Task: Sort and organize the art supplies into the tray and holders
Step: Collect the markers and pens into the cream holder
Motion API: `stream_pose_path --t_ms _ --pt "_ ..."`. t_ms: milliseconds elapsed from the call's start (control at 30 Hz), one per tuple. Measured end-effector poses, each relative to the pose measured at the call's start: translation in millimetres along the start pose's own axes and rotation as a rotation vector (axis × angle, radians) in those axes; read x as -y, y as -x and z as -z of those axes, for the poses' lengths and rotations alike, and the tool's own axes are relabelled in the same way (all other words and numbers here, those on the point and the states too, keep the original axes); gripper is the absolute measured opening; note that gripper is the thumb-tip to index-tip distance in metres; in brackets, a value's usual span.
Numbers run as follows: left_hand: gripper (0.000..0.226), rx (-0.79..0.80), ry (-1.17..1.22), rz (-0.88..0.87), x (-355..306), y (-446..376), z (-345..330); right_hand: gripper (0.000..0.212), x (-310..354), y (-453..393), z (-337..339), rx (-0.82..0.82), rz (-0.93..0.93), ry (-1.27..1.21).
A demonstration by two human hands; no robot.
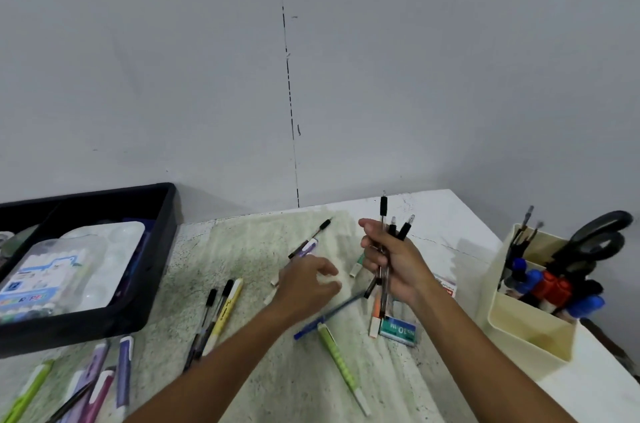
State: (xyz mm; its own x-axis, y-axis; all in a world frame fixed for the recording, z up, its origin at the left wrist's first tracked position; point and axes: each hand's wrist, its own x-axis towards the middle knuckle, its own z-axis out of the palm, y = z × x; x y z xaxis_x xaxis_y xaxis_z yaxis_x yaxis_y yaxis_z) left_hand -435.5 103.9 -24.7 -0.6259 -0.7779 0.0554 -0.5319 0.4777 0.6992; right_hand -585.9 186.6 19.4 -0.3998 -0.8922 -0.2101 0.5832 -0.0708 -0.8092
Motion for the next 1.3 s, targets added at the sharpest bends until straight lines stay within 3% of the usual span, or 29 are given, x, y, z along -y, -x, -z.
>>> stream_pose_path --t_ms 67,167,333,400,533,700,767,1033,1133,1300 --pt "0.035 0.036 -0.198 -0.116 2.1 4.3 -10.5 0.035 4.5 3.0 3.3 -0.013 0.031 0.013" --pt "0.036 0.055 -0.380 -0.199 1.3 7.8 -23.0 0.027 7.2 6.4 7.8 -0.016 0.042 0.021" --pt "0.022 0.032 -0.410 -0.234 2.5 6.4 -30.9 0.031 4.9 5.9 14.6 -0.013 0.074 -0.045" --pt "0.016 -0.031 -0.298 -0.220 2.9 3.2 -30.5 0.028 3.1 4.2 16.2 -0.056 0.096 -0.008" --pt "0.003 -0.241 0.190 -0.079 -12.0 -4.2 -14.9 0.026 0.7 1.9 13.6 -0.111 0.099 0.067" --pt "0.011 -0.251 0.569 0.063 -29.3 -14.2 5.0 0.030 -7.3 2.0 0.2 -0.056 0.025 0.084" --pt "0.004 -0.245 0.602 0.069 -32.7 -16.6 6.3 0.029 -10.9 2.5 -8.1 -0.035 0.000 0.069" --pt "0.015 -0.286 0.314 -0.052 -33.8 -13.7 2.8 0.025 -17.6 1.0 -23.3 -0.037 -0.046 0.007" --pt "0.014 -0.307 0.501 -0.034 -31.1 -11.3 7.3 0.026 -16.7 -2.4 -23.4 -0.066 -0.065 0.010" --pt "0.015 -0.246 0.871 0.197 -19.5 -6.6 9.0 0.016 -16.0 -6.4 -28.2 -0.059 -0.004 0.018"
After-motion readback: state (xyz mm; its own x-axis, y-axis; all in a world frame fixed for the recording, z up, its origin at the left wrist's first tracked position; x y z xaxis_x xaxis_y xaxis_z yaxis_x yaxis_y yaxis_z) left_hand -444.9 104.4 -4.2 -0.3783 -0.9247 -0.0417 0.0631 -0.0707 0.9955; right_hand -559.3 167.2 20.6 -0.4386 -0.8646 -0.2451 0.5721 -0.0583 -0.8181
